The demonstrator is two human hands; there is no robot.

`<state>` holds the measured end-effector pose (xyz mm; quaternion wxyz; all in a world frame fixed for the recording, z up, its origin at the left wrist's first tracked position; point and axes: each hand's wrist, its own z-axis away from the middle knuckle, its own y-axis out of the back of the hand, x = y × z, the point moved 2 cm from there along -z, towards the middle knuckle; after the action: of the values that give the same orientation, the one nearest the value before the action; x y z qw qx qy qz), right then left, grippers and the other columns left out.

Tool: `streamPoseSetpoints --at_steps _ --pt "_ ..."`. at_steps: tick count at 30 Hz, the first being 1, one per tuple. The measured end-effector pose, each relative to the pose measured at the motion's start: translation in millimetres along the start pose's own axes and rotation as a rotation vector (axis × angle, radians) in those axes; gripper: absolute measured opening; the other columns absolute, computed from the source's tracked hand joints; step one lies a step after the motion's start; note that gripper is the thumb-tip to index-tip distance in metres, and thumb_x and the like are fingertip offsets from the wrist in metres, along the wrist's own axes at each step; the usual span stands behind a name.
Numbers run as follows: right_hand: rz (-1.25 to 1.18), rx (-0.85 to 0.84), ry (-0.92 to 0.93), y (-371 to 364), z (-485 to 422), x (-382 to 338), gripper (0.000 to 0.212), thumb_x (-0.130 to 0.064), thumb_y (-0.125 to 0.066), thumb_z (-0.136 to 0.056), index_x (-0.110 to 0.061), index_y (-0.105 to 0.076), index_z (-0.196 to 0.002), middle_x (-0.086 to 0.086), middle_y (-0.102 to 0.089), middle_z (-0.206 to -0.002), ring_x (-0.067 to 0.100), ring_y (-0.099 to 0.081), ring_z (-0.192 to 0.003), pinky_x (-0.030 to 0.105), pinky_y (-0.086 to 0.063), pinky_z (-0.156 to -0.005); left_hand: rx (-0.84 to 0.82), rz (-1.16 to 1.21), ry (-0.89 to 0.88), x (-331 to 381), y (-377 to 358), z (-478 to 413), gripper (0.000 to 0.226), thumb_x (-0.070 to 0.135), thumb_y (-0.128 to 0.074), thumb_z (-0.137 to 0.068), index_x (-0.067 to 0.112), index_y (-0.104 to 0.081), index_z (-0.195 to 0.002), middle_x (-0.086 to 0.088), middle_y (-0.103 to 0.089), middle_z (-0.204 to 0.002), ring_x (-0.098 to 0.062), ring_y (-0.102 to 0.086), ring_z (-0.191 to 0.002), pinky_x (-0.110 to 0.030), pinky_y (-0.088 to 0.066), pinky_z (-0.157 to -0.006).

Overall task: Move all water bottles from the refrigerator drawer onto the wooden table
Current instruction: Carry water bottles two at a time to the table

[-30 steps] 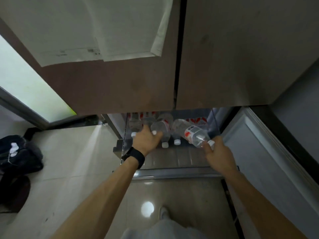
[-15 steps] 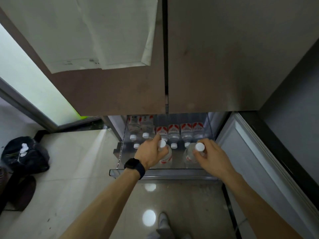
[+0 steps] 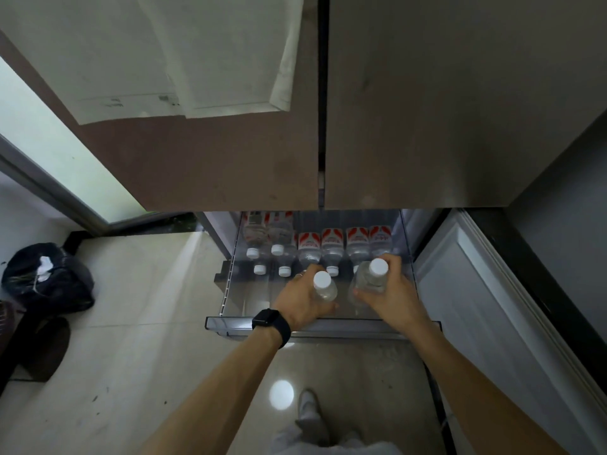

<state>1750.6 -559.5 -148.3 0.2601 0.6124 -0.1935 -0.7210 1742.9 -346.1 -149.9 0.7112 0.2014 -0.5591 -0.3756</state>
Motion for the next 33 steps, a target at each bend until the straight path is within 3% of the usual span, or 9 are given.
streamPoseSetpoints --at_steps 4,8,12,15,18,21,26,29,33 --pt "0.054 -0.007 -0.007 -6.8 -6.0 2.3 0.077 -0.035 -0.086 -0.072 -0.030 -0.040 -0.134 -0.004 -0.053 -0.132 0.017 -0.057 -0.112 0.030 -0.047 -0.087 0.031 -0.045 0.044 -0.1 4.8 -4.7 0.062 0.034 -0.078 -0.078 0.024 -0.041 -0.127 -0.003 -0.066 -0.109 -0.026 -0.065 -0.096 -0.038 -0.055 -0.080" --pt "0.083 0.011 -0.041 -8.2 -9.6 3.7 0.077 -0.048 -0.087 -0.063 -0.029 -0.048 -0.126 -0.003 -0.057 -0.124 0.020 -0.060 -0.108 0.038 -0.054 -0.086 0.050 -0.013 0.097 3.3 3.2 -3.1 0.062 0.040 -0.075 -0.080 0.028 -0.038 -0.128 -0.001 -0.064 -0.112 -0.025 -0.064 -0.100 -0.038 -0.054 -0.085" --pt "0.061 -0.021 -0.006 -3.3 -10.5 4.3 0.073 -0.055 -0.085 -0.062 -0.030 -0.051 -0.122 -0.004 -0.063 -0.120 0.020 -0.063 -0.105 0.043 -0.056 -0.087 0.127 0.069 0.101 11.0 7.6 8.9 0.056 0.036 -0.077 -0.082 0.025 -0.043 -0.125 0.004 -0.061 -0.109 -0.022 -0.062 -0.100 -0.032 -0.048 -0.080" --pt "0.019 0.002 0.029 10.5 -3.5 0.4 0.068 -0.060 -0.083 -0.060 -0.034 -0.053 -0.116 -0.010 -0.066 -0.110 0.013 -0.065 -0.098 0.040 -0.057 -0.083 0.249 0.140 0.083 14.1 23.2 28.8 0.054 0.039 -0.079 -0.079 0.026 -0.045 -0.119 0.006 -0.065 -0.106 -0.017 -0.064 -0.095 -0.036 -0.056 -0.082" --pt "-0.037 0.032 0.094 27.5 14.9 -31.0 0.068 -0.042 -0.088 -0.066 -0.029 -0.051 -0.122 -0.007 -0.065 -0.111 0.016 -0.062 -0.097 0.033 -0.051 -0.078 0.428 0.244 0.082 19.8 54.2 58.3 0.057 0.039 -0.085 -0.076 0.028 -0.048 -0.117 0.014 -0.065 -0.101 0.000 -0.063 -0.091 -0.011 -0.051 -0.075" --pt "-0.095 0.010 0.219 33.5 32.1 -75.8 0.067 -0.034 -0.091 -0.066 -0.032 -0.051 -0.119 -0.009 -0.062 -0.107 0.013 -0.059 -0.092 0.028 -0.045 -0.074 0.610 0.275 0.087 26.1 92.0 99.6 0.059 0.035 -0.088 -0.073 0.028 -0.051 -0.118 0.022 -0.062 -0.095 0.016 -0.057 -0.085 -0.002 -0.044 -0.068" --pt "-0.183 -0.150 0.405 5.2 66.7 -149.7 0.064 -0.036 -0.090 -0.065 -0.041 -0.052 -0.116 -0.019 -0.063 -0.106 0.000 -0.061 -0.093 0.026 -0.050 -0.073 0.846 0.259 0.168 1.9 129.4 195.6 0.063 0.043 -0.090 -0.069 0.032 -0.050 -0.116 0.018 -0.066 -0.099 0.002 -0.062 -0.089 -0.011 -0.049 -0.071" --pt "-0.178 -0.291 0.497 -35.9 94.6 -184.3 0.064 -0.039 -0.091 -0.065 -0.039 -0.054 -0.117 -0.018 -0.065 -0.107 0.006 -0.064 -0.095 0.032 -0.057 -0.077 0.960 0.268 0.285 -30.1 130.4 268.4 0.062 0.047 -0.088 -0.069 0.033 -0.049 -0.116 0.016 -0.068 -0.099 -0.005 -0.065 -0.089 -0.025 -0.055 -0.075" --pt "-0.108 -0.515 0.641 -106.9 159.8 -224.2 0.068 -0.042 -0.089 -0.062 -0.045 -0.051 -0.118 -0.018 -0.064 -0.108 0.010 -0.063 -0.098 0.036 -0.056 -0.083 1.101 0.269 0.479 -76.5 114.2 385.7 0.059 0.045 -0.087 -0.072 0.033 -0.050 -0.116 0.017 -0.067 -0.099 -0.007 -0.064 -0.091 -0.029 -0.055 -0.076"
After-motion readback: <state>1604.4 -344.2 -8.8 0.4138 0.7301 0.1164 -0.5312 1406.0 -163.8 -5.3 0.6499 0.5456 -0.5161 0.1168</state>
